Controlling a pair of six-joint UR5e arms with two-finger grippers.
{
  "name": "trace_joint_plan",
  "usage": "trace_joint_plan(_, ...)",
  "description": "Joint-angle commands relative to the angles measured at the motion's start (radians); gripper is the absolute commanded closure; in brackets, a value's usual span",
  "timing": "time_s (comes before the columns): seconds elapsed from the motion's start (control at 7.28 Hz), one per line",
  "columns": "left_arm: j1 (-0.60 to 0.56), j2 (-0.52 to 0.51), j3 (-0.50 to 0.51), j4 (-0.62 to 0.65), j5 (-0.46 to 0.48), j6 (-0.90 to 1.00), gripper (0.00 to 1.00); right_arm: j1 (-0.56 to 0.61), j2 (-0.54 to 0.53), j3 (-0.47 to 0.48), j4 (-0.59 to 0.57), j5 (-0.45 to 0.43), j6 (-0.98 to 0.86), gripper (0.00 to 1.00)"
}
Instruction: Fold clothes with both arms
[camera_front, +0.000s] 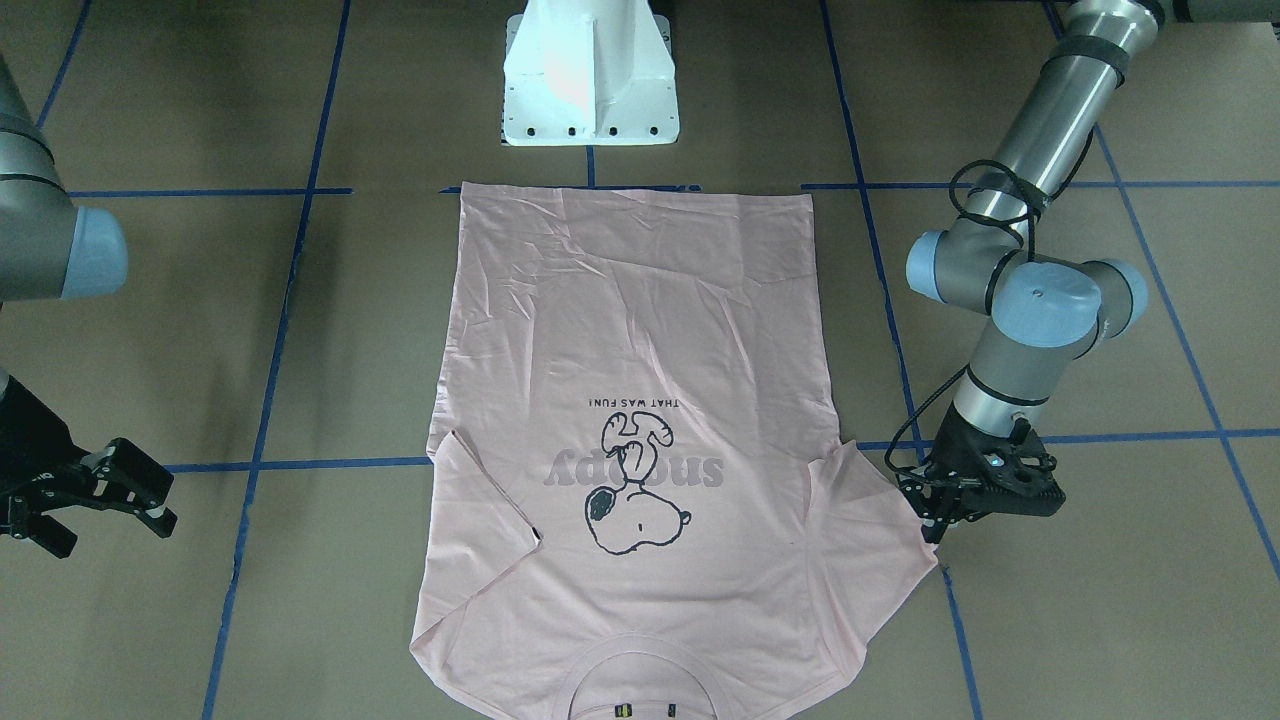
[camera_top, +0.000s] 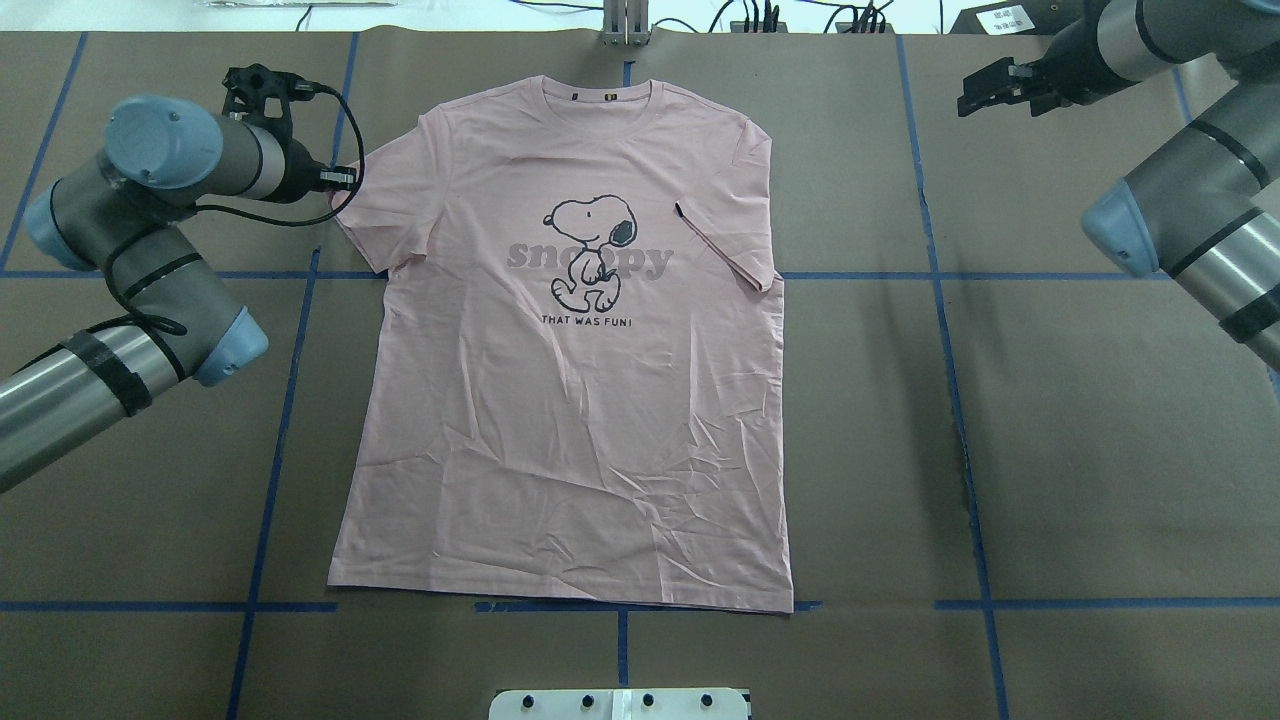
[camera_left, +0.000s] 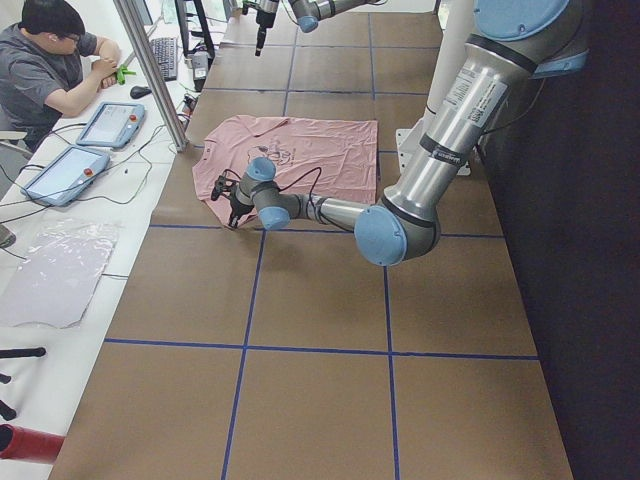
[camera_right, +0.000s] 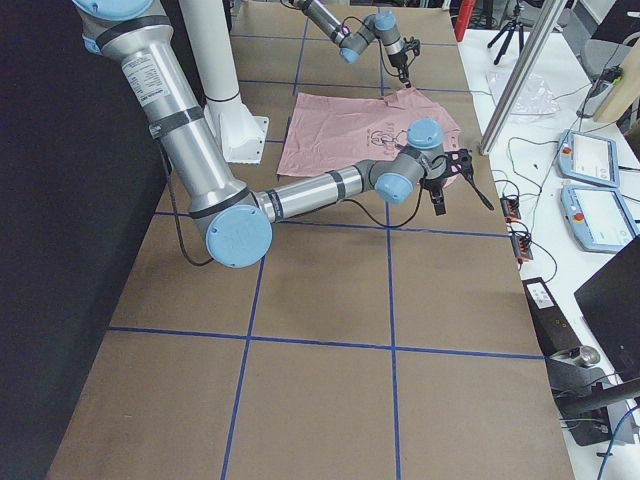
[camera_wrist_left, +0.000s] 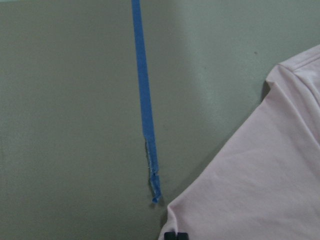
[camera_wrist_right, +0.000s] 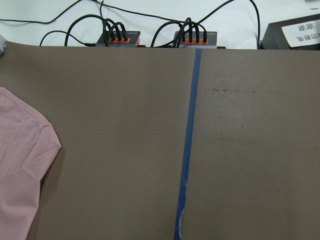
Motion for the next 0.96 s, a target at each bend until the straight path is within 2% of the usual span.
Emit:
trace_joint_plan(0.0, 0.003, -0.054, -0.147, 0.275, 0.003, -0.027, 1.0, 0.0, -0.002, 0.002, 0.001, 0.0, 0.001, 0.0)
trace_joint_plan(0.14, 0.018, -0.133, -0.159, 0.407, 0.003, -0.122, 1.0, 0.0, -0.002, 0.002, 0.001, 0.0, 0.002, 0.0)
trace_joint_plan(0.27, 0.091, -0.209, -0.149, 0.512, 0.015, -0.194, 1.0, 0.0, -0.002, 0.0, 0.001, 0.0, 0.002, 0.0)
trace_joint_plan(0.41, 0.107, -0.272, -0.077, 0.529, 0.056, -0.219, 1.0, -0.001, -0.002, -0.001, 0.001, 0.0, 0.002, 0.0)
trace_joint_plan(0.55, 0.121, -0.341, 0.039, 0.528, 0.061, -0.222, 1.0, -0.002, -0.002, -0.001, 0.0, 0.0, 0.002, 0.0)
trace_joint_plan(0.82, 0.122, -0.36, 0.095, 0.52, 0.086, -0.216, 1.0, -0.006, 0.001, -0.001, 0.0, 0.0, 0.005, 0.0)
